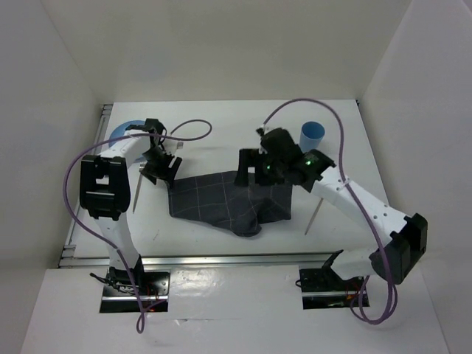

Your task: Set the dinner table for one person

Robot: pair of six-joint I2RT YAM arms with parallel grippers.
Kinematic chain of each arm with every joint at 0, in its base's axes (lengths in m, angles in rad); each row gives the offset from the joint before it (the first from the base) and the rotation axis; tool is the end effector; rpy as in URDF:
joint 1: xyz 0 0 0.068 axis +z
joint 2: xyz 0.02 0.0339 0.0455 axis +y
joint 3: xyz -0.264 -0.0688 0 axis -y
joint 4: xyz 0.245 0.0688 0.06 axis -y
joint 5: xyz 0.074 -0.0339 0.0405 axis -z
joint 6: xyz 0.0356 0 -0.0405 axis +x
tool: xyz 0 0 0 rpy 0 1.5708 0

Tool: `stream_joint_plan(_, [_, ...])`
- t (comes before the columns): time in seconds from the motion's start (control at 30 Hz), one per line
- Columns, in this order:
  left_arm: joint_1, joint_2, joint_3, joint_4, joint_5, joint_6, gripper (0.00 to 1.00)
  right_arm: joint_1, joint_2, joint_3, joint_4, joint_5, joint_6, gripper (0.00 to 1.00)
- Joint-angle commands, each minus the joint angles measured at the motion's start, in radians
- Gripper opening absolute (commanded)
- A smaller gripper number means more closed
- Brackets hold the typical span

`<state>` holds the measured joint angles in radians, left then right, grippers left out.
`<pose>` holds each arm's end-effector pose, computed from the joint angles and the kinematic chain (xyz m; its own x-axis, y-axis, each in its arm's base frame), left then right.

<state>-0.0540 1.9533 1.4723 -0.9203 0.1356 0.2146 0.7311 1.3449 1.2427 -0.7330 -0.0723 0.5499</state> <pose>0.3811 -0.0254 0.1906 -0.9454 0.2624 -0.1932 0.2841 0.9541 -0.0943 0.2098 0.1917 0.3243 -0.8375 -0.0510 -0.5441 -0.3101 0.8642 0.3963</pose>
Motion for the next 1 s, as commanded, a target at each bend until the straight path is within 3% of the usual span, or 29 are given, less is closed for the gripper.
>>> stream_joint_plan(0.0, [0.006,0.016,-0.024,0.031,-0.060,0.026,0.77,-0.125,0.054,0.070,-0.106,0.110,-0.088,1.00])
stream_joint_plan(0.13, [0.006,0.062,0.006,0.020,-0.002,0.017,0.75,-0.239,0.215,0.080,-0.057,0.121,-0.136,1.00])
stream_joint_plan(0.27, [-0.004,0.085,-0.003,0.020,0.007,0.008,0.72,-0.324,0.394,0.122,0.088,0.037,-0.211,1.00])
stream_joint_plan(0.4, [-0.014,0.116,0.008,0.009,0.035,0.017,0.51,-0.398,0.586,0.202,0.216,-0.107,-0.303,0.97])
stream_joint_plan(0.5, [-0.014,0.116,0.017,-0.003,0.070,0.017,0.25,-0.409,0.718,0.290,0.157,-0.090,-0.324,0.96])
stream_joint_plan(0.53, [-0.014,0.116,0.017,-0.003,0.079,0.017,0.09,-0.409,0.727,0.290,0.156,-0.074,-0.324,0.96])
stream_joint_plan(0.57, [-0.014,0.116,0.017,-0.003,0.079,0.017,0.01,-0.409,0.728,0.269,0.143,-0.025,-0.324,0.96])
stream_joint_plan(0.8, [-0.014,0.096,0.017,-0.003,0.062,0.017,0.00,-0.420,0.551,0.098,0.142,0.141,-0.269,0.97])
stream_joint_plan(0.97, [-0.014,0.087,0.037,-0.015,0.062,0.017,0.00,-0.505,0.473,-0.018,0.150,0.103,-0.235,0.97])
